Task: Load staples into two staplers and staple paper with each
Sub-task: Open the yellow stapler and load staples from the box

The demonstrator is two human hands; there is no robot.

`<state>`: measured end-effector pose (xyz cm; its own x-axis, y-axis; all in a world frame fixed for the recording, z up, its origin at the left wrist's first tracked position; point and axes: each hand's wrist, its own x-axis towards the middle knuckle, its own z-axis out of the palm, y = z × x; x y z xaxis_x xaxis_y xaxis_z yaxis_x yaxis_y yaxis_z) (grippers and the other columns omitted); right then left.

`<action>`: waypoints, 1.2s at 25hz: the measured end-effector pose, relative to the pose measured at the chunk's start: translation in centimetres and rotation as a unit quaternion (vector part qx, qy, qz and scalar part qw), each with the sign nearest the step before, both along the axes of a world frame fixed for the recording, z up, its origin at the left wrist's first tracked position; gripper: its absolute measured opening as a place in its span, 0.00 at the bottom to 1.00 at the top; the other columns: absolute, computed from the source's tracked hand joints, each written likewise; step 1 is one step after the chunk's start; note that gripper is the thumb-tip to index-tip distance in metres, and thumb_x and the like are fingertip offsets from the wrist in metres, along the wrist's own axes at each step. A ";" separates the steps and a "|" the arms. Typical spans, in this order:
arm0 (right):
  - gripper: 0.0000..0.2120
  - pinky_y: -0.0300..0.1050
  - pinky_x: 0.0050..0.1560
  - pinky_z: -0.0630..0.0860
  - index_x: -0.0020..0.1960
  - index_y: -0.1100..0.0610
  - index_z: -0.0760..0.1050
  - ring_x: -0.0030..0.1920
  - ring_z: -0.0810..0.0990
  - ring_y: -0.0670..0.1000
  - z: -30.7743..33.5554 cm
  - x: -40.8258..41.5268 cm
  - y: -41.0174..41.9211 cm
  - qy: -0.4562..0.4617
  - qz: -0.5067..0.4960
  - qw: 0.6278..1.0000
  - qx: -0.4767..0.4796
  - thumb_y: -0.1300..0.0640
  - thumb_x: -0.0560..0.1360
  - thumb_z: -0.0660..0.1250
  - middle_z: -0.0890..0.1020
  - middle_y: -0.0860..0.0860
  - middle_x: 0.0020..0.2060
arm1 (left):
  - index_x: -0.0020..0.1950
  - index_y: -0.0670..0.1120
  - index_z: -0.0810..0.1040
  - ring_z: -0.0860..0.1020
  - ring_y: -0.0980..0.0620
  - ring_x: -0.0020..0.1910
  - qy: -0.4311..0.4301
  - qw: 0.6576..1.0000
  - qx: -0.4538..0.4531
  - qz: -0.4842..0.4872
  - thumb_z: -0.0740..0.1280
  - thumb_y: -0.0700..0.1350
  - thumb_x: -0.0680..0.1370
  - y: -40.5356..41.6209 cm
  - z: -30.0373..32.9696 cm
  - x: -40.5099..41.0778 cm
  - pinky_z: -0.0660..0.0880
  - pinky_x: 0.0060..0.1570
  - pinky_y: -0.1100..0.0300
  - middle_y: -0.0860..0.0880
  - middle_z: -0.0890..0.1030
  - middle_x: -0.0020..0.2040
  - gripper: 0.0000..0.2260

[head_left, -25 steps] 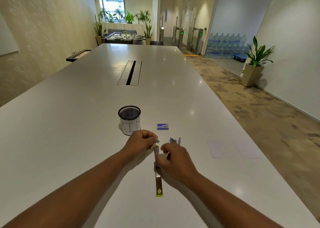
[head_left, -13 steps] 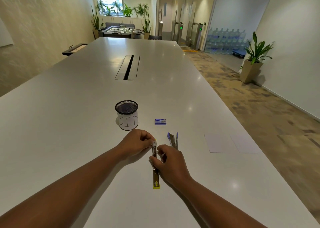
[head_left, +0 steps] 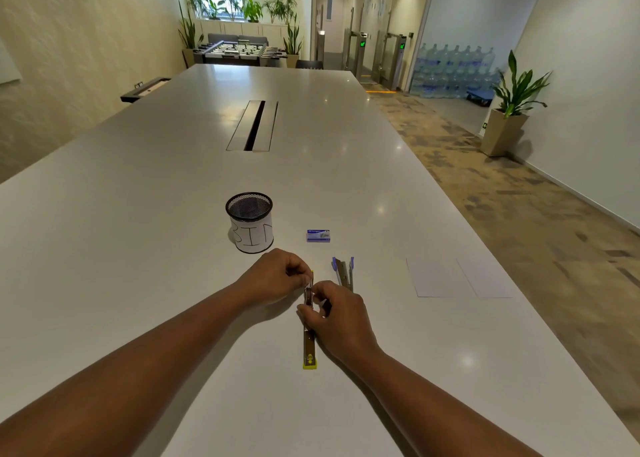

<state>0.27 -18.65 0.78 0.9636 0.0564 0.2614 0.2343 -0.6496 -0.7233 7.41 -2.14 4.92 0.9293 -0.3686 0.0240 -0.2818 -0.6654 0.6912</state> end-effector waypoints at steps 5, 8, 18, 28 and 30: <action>0.10 0.51 0.41 0.79 0.47 0.51 0.76 0.36 0.76 0.50 0.0 0.0 0.0 0.009 -0.001 1.000 0.006 0.46 0.74 0.73 0.79 0.46 0.35 | 0.49 0.48 0.87 0.82 0.62 0.44 -0.006 1.000 -0.004 0.014 0.71 0.42 0.77 -0.2 0.0 0.0 0.78 0.48 0.65 0.57 0.85 0.44 0.05; 0.09 0.50 0.41 0.80 0.47 0.50 0.77 0.34 0.75 0.48 0.1 0.0 0.0 0.009 -0.001 1.000 0.012 0.47 0.74 0.73 0.78 0.45 0.35 | 0.50 0.47 0.88 0.82 0.60 0.45 -0.012 1.000 0.007 0.015 0.72 0.43 0.77 -0.3 -0.1 0.0 0.79 0.50 0.62 0.55 0.86 0.46 0.05; 0.08 0.46 0.41 0.78 0.47 0.48 0.76 0.33 0.73 0.45 0.1 0.0 -0.1 0.007 0.003 1.000 0.009 0.48 0.74 0.74 0.76 0.42 0.33 | 0.47 0.49 0.88 0.81 0.63 0.43 0.007 0.999 0.034 -0.004 0.73 0.43 0.75 -0.4 0.2 0.1 0.76 0.47 0.65 0.57 0.85 0.43 0.04; 0.08 0.45 0.40 0.77 0.48 0.49 0.77 0.33 0.73 0.44 0.0 0.1 -0.2 0.005 0.001 1.000 0.012 0.47 0.74 0.74 0.75 0.41 0.32 | 0.45 0.44 0.85 0.78 0.63 0.32 0.102 0.993 -0.049 0.036 0.75 0.36 0.72 -0.3 0.2 0.0 0.73 0.36 0.70 0.54 0.83 0.36 0.04; 0.08 0.43 0.39 0.76 0.48 0.49 0.77 0.32 0.73 0.44 0.0 0.0 -0.2 0.005 0.002 1.000 0.012 0.48 0.74 0.74 0.74 0.41 0.31 | 0.48 0.43 0.83 0.77 0.61 0.32 0.118 0.990 -0.062 0.043 0.75 0.35 0.72 -0.2 0.3 0.0 0.74 0.37 0.67 0.53 0.82 0.35 0.07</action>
<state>0.30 -18.87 0.80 0.9659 0.0531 0.2535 0.2292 -0.6312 -0.7409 7.44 -2.35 5.21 0.9424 -0.2955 -0.1571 -0.0487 -0.5854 0.8093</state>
